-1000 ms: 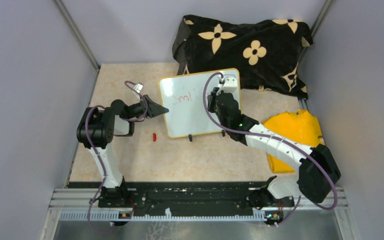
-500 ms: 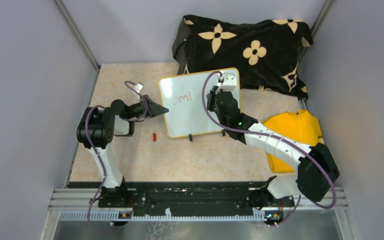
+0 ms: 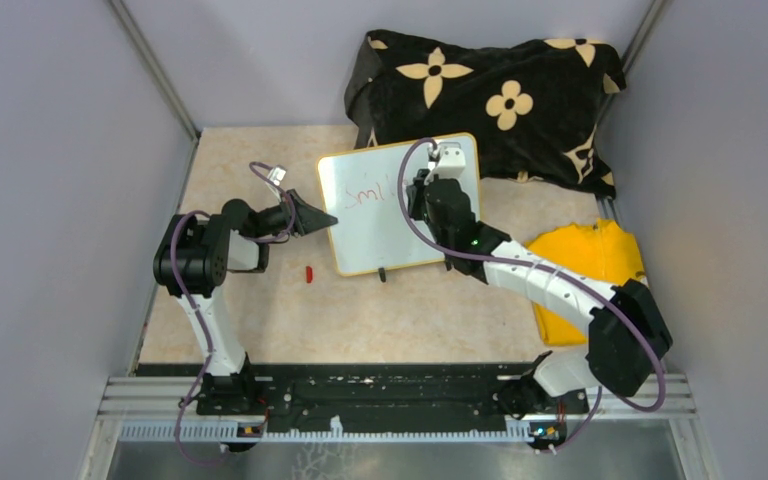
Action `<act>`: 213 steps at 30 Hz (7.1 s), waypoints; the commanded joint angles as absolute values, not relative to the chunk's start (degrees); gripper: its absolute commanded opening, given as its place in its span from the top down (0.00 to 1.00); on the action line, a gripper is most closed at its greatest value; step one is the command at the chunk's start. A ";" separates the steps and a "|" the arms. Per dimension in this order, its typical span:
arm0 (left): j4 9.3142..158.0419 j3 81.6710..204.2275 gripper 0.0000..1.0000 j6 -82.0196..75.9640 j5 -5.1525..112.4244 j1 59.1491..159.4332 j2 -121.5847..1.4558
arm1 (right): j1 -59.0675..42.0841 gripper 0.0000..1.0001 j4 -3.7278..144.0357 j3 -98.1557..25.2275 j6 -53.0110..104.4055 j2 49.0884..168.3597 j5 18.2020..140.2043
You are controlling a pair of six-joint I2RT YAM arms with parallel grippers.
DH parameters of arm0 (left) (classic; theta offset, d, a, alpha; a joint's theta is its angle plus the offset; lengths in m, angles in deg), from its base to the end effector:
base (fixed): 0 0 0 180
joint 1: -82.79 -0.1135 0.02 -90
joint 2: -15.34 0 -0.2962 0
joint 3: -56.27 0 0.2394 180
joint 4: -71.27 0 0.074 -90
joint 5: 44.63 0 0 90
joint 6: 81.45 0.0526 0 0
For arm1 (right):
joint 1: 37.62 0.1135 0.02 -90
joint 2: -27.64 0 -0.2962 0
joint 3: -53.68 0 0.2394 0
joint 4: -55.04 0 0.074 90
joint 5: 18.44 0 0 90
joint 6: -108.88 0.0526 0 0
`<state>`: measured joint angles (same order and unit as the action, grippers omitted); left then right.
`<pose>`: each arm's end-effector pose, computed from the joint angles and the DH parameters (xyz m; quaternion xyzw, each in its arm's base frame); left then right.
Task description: Write a sentence on the whiteboard
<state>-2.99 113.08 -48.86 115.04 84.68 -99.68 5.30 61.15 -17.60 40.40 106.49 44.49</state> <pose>0.3582 -0.0612 0.2039 0.1739 0.6494 -0.6230 0.3999 0.2488 0.1986 0.3440 0.0002 0.7780 0.1646 0.6063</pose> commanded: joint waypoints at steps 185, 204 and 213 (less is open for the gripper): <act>-9.62 105.76 0.56 -37.59 112.85 85.69 -97.06 | 12.26 1.00 56.11 -15.31 33.03 93.61 55.81; -9.45 105.82 0.75 -37.15 112.79 85.70 -97.39 | 12.21 1.00 55.67 -17.49 33.55 98.12 48.74; -8.61 105.79 0.80 -36.54 112.49 85.71 -97.25 | 12.13 1.00 54.67 -19.22 32.89 101.06 48.53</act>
